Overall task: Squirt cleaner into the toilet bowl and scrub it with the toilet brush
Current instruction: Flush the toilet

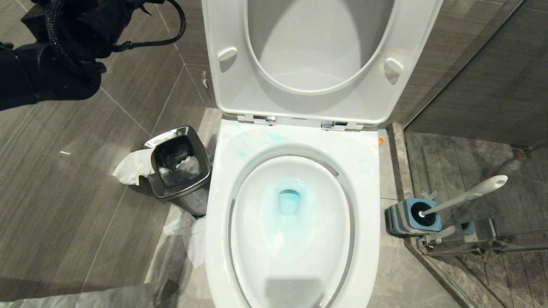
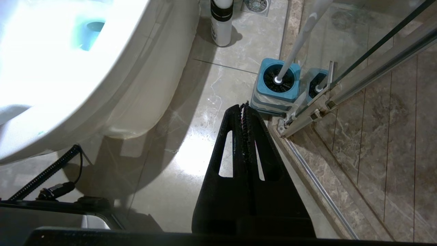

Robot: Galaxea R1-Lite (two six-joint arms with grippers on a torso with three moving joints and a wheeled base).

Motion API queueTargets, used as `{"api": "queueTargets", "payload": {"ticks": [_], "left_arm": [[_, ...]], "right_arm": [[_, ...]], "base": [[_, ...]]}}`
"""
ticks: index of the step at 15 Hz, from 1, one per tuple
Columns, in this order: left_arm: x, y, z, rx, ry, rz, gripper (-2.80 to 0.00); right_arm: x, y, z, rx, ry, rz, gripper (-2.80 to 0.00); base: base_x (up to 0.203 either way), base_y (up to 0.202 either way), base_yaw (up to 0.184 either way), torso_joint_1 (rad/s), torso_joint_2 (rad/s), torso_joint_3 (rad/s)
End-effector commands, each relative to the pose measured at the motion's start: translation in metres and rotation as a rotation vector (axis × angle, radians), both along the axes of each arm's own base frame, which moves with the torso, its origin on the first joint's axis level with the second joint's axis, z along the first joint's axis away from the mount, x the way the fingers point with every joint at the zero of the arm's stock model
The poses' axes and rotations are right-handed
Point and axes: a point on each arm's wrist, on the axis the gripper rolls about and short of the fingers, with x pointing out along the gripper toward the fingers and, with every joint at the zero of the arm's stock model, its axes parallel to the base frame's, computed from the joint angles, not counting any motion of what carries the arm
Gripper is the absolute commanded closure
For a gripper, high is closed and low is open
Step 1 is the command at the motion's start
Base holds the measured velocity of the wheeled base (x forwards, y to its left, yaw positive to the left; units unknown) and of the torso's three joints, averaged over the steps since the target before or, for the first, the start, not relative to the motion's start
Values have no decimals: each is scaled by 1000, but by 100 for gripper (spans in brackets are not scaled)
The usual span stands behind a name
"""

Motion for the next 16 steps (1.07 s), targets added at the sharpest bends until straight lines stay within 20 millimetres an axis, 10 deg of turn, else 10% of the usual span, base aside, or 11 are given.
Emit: {"api": "queueTargets", "payload": {"ticks": [1, 16], "left_arm": [[-11, -8, 6, -5, -19, -31, 0], [14, -40, -24, 25, 66, -87, 0]], "right_arm": [[0, 0, 0, 0, 1, 1, 0], [0, 0, 0, 0, 2, 1, 0]], "base": [[0, 0, 0, 0, 0, 0], [0, 0, 0, 0, 0, 0]]}}
